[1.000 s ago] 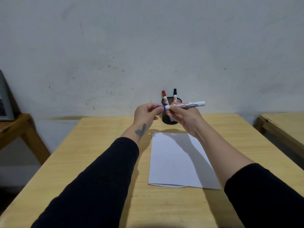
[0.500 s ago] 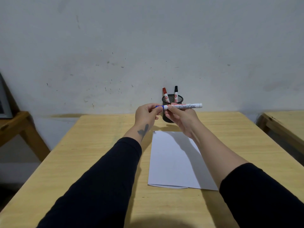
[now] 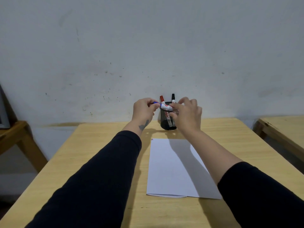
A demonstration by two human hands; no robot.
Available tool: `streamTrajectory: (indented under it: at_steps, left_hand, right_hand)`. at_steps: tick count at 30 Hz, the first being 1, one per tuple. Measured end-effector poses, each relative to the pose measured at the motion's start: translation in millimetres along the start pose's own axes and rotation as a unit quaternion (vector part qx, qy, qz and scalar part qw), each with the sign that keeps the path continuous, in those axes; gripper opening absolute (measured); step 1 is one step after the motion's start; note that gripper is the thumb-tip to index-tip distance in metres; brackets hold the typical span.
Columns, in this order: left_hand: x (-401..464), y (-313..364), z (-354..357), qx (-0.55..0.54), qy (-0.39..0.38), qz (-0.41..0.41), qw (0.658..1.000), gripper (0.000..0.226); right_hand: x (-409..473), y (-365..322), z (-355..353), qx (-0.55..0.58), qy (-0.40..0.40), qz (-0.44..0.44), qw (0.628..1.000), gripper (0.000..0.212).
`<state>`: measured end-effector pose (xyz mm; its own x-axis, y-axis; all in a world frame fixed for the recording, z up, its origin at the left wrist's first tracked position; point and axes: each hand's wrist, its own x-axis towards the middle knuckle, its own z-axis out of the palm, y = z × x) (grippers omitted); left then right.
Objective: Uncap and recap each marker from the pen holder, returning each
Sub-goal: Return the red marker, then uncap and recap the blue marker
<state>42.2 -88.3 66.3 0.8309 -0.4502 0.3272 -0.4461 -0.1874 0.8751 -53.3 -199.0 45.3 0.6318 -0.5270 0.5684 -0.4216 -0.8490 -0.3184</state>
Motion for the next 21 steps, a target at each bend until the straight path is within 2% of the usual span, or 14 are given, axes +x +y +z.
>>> streamTrajectory:
  at_steps: [2, 4, 6, 9, 12, 15, 17, 21]
  left_hand:
    - [3.5, 2.3, 5.1, -0.010, -0.001, 0.009, 1.000, 0.012]
    - [8.6, 2.5, 10.4, -0.040, 0.014, 0.011, 0.999, 0.017]
    - [13.6, -1.1, 16.9, -0.038, 0.023, 0.003, 0.999, 0.037]
    - [22.0, -20.2, 32.8, 0.020, 0.015, -0.024, 0.999, 0.067]
    - [24.7, -41.8, 53.0, 0.054, -0.005, -0.051, 0.997, 0.088]
    - [28.0, -57.6, 74.7, 0.034, -0.020, -0.077, 0.996, 0.102]
    - [31.4, -66.2, 86.5, 0.008, -0.020, -0.086, 0.996, 0.098]
    - [33.6, -77.2, 101.0, -0.051, -0.008, -0.070, 0.996, 0.069]
  right_hand:
    - [6.1, -5.4, 4.9, 0.034, -0.007, -0.031, 0.999, 0.028]
    - [15.6, -8.3, 7.7, 0.084, -0.013, -0.009, 0.996, 0.025]
    - [31.0, -8.5, 6.7, 0.140, -0.002, 0.034, 0.990, 0.023]
    - [60.2, -9.5, 0.8, 0.208, 0.023, 0.074, 0.975, 0.022]
    - [85.6, -9.5, 0.4, 0.240, 0.020, 0.097, 0.966, 0.023]
    - [101.9, -6.2, 8.9, 0.263, 0.016, 0.119, 0.957, 0.024]
    - [106.2, -4.5, 20.2, 0.248, -0.013, 0.124, 0.961, 0.023]
    - [106.2, 2.8, 52.0, 0.161, -0.104, 0.134, 0.972, 0.014]
